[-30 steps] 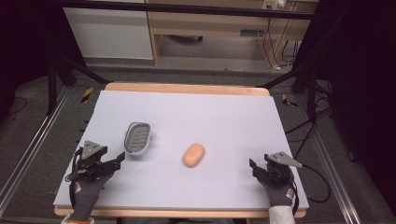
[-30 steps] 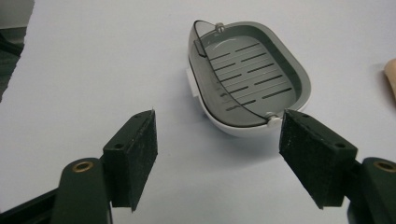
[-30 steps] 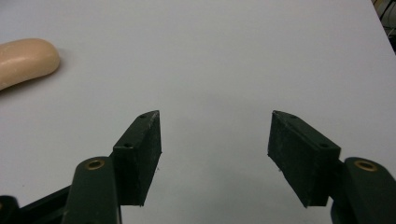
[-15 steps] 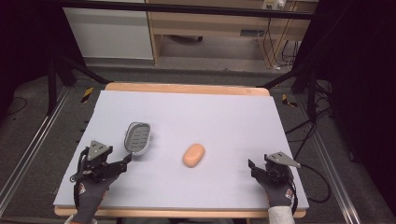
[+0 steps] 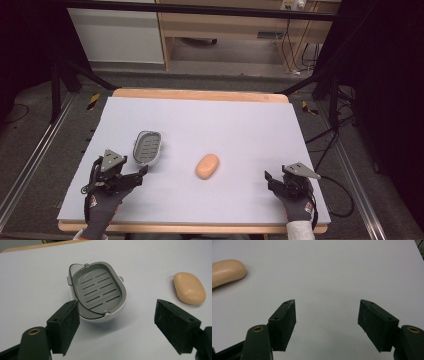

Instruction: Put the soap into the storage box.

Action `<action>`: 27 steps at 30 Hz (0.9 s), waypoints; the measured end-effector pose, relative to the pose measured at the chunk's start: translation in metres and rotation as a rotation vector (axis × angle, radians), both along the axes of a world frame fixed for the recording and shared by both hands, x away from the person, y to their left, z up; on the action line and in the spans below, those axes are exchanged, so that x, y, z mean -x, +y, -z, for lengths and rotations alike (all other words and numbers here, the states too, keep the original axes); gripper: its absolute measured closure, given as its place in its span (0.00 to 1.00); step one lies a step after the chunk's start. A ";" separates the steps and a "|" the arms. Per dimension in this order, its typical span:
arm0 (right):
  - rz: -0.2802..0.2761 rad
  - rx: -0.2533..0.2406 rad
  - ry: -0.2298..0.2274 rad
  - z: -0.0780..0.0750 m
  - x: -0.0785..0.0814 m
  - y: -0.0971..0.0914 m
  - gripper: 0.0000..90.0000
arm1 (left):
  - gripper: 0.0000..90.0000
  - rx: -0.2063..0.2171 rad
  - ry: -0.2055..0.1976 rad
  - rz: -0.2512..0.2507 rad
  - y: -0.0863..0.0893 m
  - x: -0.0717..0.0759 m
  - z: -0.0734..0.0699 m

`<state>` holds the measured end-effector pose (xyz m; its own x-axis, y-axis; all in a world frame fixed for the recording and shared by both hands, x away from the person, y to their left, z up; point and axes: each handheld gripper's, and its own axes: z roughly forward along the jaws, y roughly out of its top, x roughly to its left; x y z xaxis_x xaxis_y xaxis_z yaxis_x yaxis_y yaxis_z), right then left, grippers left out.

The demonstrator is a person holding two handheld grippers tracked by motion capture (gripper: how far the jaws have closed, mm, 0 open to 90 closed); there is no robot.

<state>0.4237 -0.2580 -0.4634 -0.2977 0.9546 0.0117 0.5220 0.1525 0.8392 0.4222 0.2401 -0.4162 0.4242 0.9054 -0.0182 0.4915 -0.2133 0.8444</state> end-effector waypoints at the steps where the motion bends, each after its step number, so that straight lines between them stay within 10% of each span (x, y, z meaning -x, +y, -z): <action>1: 0.001 0.002 -0.003 0.000 0.000 0.000 0.34 | 0.22 -0.005 0.000 0.006 -0.001 0.000 -0.001; 27: 0.015 0.011 0.005 -0.001 -0.002 0.002 0.35 | 0.21 -0.030 -0.011 0.124 -0.049 -0.018 -0.029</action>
